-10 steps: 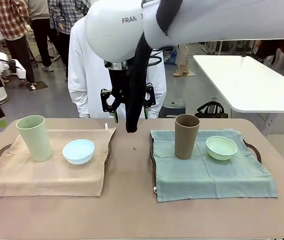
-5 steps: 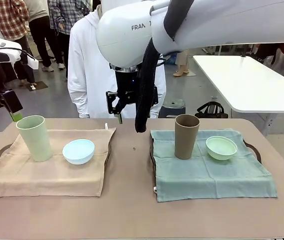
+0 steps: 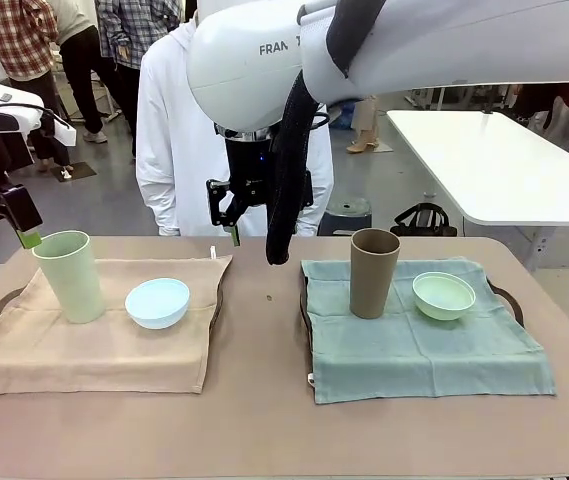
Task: Set up a tray with a mat and arrange the tableware.
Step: Place the Picnic Bowl and Reusable plastic cup back onto the Handle tray in front of the human's position.
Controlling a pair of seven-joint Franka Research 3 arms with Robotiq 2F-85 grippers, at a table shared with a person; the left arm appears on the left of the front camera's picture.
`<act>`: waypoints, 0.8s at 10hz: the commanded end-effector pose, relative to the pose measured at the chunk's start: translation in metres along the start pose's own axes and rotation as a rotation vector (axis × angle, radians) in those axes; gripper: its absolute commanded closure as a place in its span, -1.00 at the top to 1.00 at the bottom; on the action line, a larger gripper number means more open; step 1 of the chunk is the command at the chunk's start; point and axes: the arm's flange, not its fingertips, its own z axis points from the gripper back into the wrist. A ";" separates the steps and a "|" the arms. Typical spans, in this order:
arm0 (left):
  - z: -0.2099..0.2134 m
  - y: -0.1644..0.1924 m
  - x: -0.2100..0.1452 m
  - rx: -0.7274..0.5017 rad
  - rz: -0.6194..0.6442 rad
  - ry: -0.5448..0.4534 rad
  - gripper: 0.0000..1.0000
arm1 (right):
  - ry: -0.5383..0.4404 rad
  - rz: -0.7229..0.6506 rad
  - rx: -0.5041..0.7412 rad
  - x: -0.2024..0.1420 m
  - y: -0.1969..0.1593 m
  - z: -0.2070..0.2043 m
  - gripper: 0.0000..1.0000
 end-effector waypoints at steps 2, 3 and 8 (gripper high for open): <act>-0.001 0.000 0.000 0.015 -0.011 0.000 1.00 | 0.003 -0.021 -0.011 -0.003 -0.001 0.000 0.89; -0.001 0.000 0.000 0.015 -0.011 0.000 1.00 | 0.003 -0.021 -0.011 -0.003 -0.001 0.000 0.89; -0.001 0.000 0.000 0.015 -0.011 0.000 1.00 | 0.003 -0.021 -0.011 -0.003 -0.001 0.000 0.89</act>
